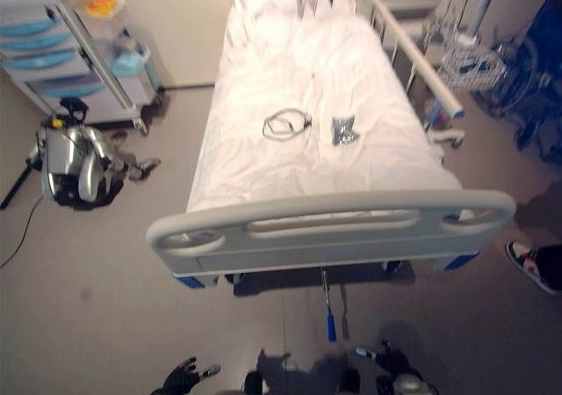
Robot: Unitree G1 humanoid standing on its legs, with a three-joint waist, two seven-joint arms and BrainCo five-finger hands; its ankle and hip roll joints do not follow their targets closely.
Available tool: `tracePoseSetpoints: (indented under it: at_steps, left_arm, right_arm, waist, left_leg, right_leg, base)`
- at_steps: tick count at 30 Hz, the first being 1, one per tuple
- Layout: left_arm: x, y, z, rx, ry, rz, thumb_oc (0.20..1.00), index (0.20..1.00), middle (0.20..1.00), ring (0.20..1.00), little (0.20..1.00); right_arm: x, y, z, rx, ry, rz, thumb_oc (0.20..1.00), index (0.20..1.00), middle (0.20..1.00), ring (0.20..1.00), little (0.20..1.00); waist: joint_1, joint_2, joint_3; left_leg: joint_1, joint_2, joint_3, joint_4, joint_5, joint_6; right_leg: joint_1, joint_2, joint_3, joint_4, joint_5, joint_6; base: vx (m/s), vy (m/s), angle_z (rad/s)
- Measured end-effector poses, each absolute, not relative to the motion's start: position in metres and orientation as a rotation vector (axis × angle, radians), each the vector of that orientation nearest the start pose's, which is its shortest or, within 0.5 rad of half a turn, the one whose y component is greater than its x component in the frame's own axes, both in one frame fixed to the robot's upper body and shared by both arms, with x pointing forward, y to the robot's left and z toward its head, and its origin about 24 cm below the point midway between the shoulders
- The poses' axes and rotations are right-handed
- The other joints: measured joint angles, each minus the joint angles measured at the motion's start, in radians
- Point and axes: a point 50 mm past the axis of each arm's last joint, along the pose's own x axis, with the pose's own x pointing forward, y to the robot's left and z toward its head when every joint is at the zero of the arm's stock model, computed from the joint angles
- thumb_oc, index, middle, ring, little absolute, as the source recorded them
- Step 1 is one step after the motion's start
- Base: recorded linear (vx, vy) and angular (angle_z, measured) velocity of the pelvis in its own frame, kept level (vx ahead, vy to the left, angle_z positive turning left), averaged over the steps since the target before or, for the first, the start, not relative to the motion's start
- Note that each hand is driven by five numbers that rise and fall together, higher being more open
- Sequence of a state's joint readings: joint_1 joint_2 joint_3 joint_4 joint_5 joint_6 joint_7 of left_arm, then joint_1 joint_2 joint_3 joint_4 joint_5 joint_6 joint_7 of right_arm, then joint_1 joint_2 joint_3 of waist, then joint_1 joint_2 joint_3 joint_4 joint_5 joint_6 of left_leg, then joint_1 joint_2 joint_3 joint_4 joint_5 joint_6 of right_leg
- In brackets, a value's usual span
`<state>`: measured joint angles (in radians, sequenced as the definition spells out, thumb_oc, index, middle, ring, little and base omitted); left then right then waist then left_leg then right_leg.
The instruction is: Raise the hospital bed
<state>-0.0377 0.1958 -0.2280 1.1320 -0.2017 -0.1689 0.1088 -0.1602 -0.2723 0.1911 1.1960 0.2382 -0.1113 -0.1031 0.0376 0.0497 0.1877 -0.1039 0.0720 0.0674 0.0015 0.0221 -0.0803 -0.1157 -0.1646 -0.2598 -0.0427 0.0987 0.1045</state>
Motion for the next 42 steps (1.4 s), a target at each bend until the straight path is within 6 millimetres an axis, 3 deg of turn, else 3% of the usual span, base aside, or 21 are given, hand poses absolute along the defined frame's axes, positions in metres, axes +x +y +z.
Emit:
tracePoseSetpoints:
  at_steps: [5,6,9,13,14,15,16,19,24,28,35,42]
  left_arm:
    - [0.201,0.192,-0.114,0.099,0.681,0.119,1.0,1.0,1.0,1.0,1.0]
    - [0.207,0.191,-0.107,0.084,0.638,0.123,1.0,1.0,1.0,1.0,1.0]
    - [0.253,0.187,-0.067,0.03,0.422,0.144,1.0,1.0,1.0,1.0,1.0]
    - [0.279,0.181,-0.022,-0.046,0.213,0.142,1.0,1.0,1.0,1.0,1.0]
    - [0.288,0.177,0.005,-0.094,0.082,0.126,1.0,1.0,1.0,1.0,1.0]
    - [0.292,0.175,0.017,-0.108,0.034,0.125,1.0,1.0,1.0,1.0,1.0]
    - [0.294,0.173,0.037,-0.124,-0.051,0.107,1.0,1.0,1.0,1.0,1.0]
    - [0.295,0.167,0.072,-0.154,-0.201,0.064,1.0,1.0,1.0,1.0,1.0]
    - [0.296,0.165,0.107,-0.16,-0.337,0.033,1.0,1.0,1.0,1.0,1.0]
    - [0.285,0.157,0.145,-0.224,-0.498,0.0,1.0,1.0,1.0,1.0,1.0]
    - [0.275,0.149,0.176,-0.311,-0.621,-0.041,1.0,1.0,1.0,1.0,1.0]
    - [0.268,0.148,0.19,-0.383,-0.678,-0.053,1.0,1.0,1.0,1.0,1.0]
  right_arm:
    - [0.237,-0.229,-0.093,-0.196,0.685,-0.199,1.0,1.0,1.0,1.0,1.0]
    - [0.239,-0.229,-0.09,-0.185,0.666,-0.209,1.0,1.0,1.0,1.0,1.0]
    - [0.281,-0.221,-0.059,-0.147,0.529,-0.231,1.0,1.0,1.0,1.0,1.0]
    - [0.313,-0.208,-0.026,-0.13,0.396,-0.205,1.0,1.0,1.0,1.0,1.0]
    - [0.324,-0.209,-0.012,-0.127,0.341,-0.209,1.0,1.0,1.0,1.0,1.0]
    - [0.33,-0.207,-0.004,-0.125,0.316,-0.209,1.0,1.0,1.0,1.0,1.0]
    - [0.338,-0.205,0.006,-0.119,0.284,-0.211,1.0,1.0,1.0,1.0,1.0]
    - [0.348,-0.203,0.021,-0.113,0.243,-0.222,1.0,1.0,1.0,1.0,1.0]
    - [0.359,-0.202,0.047,-0.078,0.145,-0.222,1.0,1.0,1.0,1.0,1.0]
    - [0.367,-0.205,0.064,-0.07,0.095,-0.25,1.0,1.0,1.0,1.0,1.0]
    - [0.376,-0.212,0.076,-0.047,0.093,-0.288,1.0,1.0,1.0,1.0,1.0]
    - [0.38,-0.215,0.079,0.001,0.106,-0.316,1.0,1.0,1.0,1.0,1.0]
  waist:
    - [0.001,-0.002,0.134]
    - [-0.008,-0.011,0.146]
    - [0.0,-0.01,0.228]
    - [0.005,-0.011,0.272]
    - [0.007,-0.006,0.298]
    - [0.009,-0.004,0.313]
    - [0.003,-0.005,0.327]
    - [0.009,0.0,0.338]
    - [0.005,0.0,0.34]
    - [0.007,-0.001,0.348]
    - [0.011,-0.002,0.353]
    - [0.02,-0.002,0.353]
  left_leg:
    - [-0.118,-0.005,0.0,0.06,0.011,0.006]
    - [-0.14,-0.005,0.0,0.075,0.01,0.006]
    - [-0.245,-0.012,-0.014,0.125,0.017,0.008]
    - [-0.329,-0.025,-0.017,0.174,0.019,0.007]
    - [-0.379,-0.029,-0.02,0.198,0.019,0.007]
    - [-0.397,-0.032,-0.023,0.212,0.019,0.007]
    - [-0.435,-0.033,-0.029,0.237,0.017,0.006]
    - [-0.489,-0.032,-0.041,0.268,0.012,0.007]
    - [-0.572,-0.025,-0.041,0.3,0.012,0.005]
    - [-0.67,-0.022,-0.048,0.347,0.01,0.001]
    - [-0.777,-0.028,-0.072,0.429,0.001,-0.008]
    - [-0.891,-0.026,-0.09,0.529,-0.021,-0.017]
  right_leg:
    - [-0.138,-0.018,0.016,0.101,-0.01,-0.008]
    - [-0.171,-0.024,0.029,0.131,-0.022,-0.009]
    - [-0.296,-0.045,0.034,0.246,-0.055,-0.018]
    - [-0.409,-0.07,0.049,0.362,-0.088,-0.028]
    - [-0.468,-0.081,0.055,0.409,-0.1,-0.034]
    - [-0.487,-0.085,0.057,0.428,-0.103,-0.036]
    - [-0.526,-0.09,0.063,0.459,-0.114,-0.039]
    - [-0.578,-0.092,0.065,0.493,-0.122,-0.047]
    - [-0.662,-0.085,0.077,0.519,-0.121,-0.051]
    - [-0.756,-0.087,0.082,0.563,-0.122,-0.066]
    - [-0.847,-0.099,0.086,0.636,-0.14,-0.074]
    - [-0.951,-0.104,0.091,0.718,-0.165,-0.09]
  base:
    - [-0.19,0.002,-0.01]
    - [-0.15,-0.032,0.0]
    - [-0.09,-0.023,0.11]
    - [-0.14,-0.012,0.08]
    - [-0.11,-0.009,0.12]
    - [-0.12,-0.001,0.17]
    - [-0.07,0.009,0.13]
    - [-0.06,0.015,0.08]
    - [-0.05,-0.011,-0.03]
    - [-0.01,-0.003,0.01]
    - [-0.02,0.012,0.08]
    - [0.01,0.001,0.01]
